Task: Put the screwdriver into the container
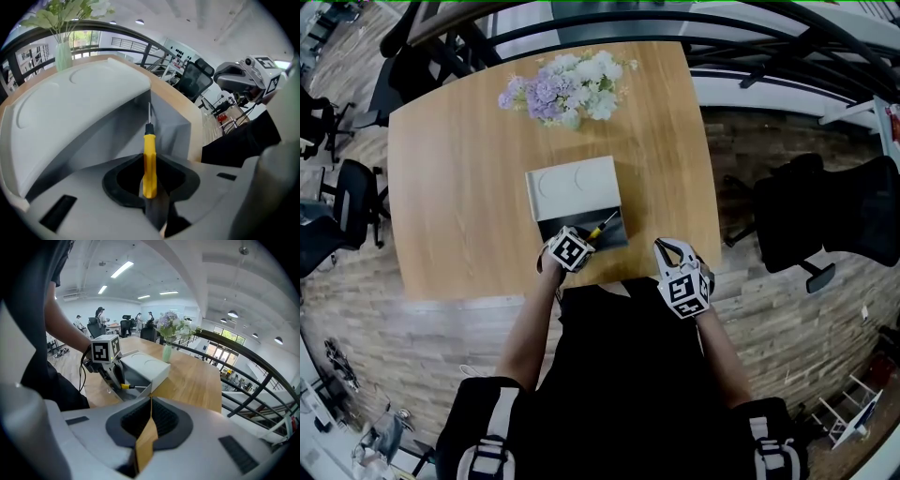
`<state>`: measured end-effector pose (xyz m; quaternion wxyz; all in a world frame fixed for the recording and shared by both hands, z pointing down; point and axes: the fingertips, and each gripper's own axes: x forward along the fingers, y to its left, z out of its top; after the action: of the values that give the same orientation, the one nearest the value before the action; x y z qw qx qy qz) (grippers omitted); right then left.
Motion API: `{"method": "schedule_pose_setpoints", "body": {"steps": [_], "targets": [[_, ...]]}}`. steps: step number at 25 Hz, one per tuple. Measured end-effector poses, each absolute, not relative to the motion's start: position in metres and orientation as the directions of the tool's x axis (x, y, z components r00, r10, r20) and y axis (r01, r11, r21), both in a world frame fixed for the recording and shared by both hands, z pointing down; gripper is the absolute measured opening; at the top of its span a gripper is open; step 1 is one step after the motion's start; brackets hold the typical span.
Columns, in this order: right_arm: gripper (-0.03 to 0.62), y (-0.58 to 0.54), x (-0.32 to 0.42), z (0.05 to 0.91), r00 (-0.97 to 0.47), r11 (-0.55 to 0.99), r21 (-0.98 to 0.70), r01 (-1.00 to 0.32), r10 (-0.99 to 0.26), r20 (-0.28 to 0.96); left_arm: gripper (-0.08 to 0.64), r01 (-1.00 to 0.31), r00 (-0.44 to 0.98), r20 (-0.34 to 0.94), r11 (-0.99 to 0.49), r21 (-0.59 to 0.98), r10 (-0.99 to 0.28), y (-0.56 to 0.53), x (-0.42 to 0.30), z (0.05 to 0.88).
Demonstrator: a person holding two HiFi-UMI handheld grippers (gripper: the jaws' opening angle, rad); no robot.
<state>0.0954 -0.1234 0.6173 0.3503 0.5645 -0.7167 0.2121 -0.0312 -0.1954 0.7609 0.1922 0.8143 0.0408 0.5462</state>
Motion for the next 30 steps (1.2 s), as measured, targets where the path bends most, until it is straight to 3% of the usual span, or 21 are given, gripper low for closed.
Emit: {"method": "schedule_pose_setpoints", "body": {"steps": [6, 17, 30], "targets": [[0.026, -0.124, 0.094, 0.613, -0.114, 0.262, 0.090, -0.961, -0.670, 0.734, 0.092, -0.183, 0.349, 0.893, -0.915, 0.360, 0.282, -0.192, -0.036, 0.771], [0.026, -0.121, 0.090, 0.614, -0.109, 0.248, 0.086, -0.965, -0.674, 0.731, 0.094, -0.121, 0.369, 0.874, -0.917, 0.381, 0.315, -0.190, -0.027, 0.761], [0.026, -0.119, 0.089, 0.611, -0.114, 0.259, 0.094, -0.961, -0.685, 0.720, 0.150, -0.142, 0.464, 0.843, -0.916, 0.375, 0.273, -0.199, -0.022, 0.742]]}}
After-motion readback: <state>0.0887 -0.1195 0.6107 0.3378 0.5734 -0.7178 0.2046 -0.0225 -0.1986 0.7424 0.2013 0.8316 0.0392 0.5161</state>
